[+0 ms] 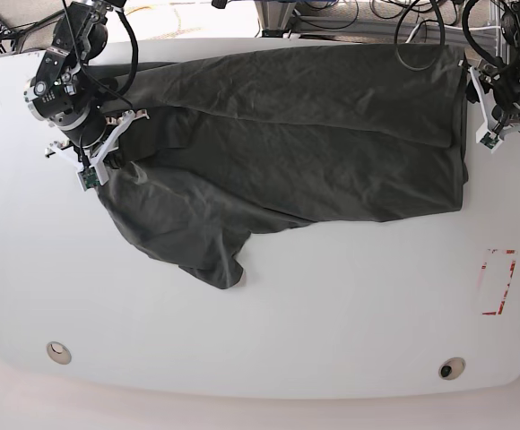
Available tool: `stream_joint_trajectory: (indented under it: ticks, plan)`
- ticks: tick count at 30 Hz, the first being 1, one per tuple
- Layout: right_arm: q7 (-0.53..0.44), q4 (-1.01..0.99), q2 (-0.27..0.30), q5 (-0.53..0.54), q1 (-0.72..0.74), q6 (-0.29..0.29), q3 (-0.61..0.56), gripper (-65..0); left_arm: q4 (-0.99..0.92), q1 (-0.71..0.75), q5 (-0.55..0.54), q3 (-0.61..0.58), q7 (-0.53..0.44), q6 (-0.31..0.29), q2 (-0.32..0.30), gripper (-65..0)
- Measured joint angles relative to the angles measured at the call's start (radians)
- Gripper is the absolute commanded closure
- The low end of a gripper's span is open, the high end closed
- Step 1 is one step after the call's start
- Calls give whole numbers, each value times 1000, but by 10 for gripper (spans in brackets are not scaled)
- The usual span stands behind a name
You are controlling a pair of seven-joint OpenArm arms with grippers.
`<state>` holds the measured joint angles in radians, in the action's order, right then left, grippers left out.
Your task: Fold the T-shirt properly
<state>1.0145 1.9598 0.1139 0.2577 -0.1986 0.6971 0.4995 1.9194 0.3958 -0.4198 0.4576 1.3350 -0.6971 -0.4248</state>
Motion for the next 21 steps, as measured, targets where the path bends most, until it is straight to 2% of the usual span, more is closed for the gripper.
stream_joint_trajectory:
  ticks: [15,17,19,21]
  plan:
    - [-8,-101,6,0,130,0,-5,-11,0,0,0,0,0,0,0,-306]
    - [-7,-109,5,0,129,0,-5,-54,0,0,0,0,0,0,0,-306]
    - [-9,-107,5,0,119,0,-5,-147,0,0,0,0,0,0,0,-306]
    - [-7,-92,5,-3,101,0,-6,-273,0,0,0,0,0,0,0,-306]
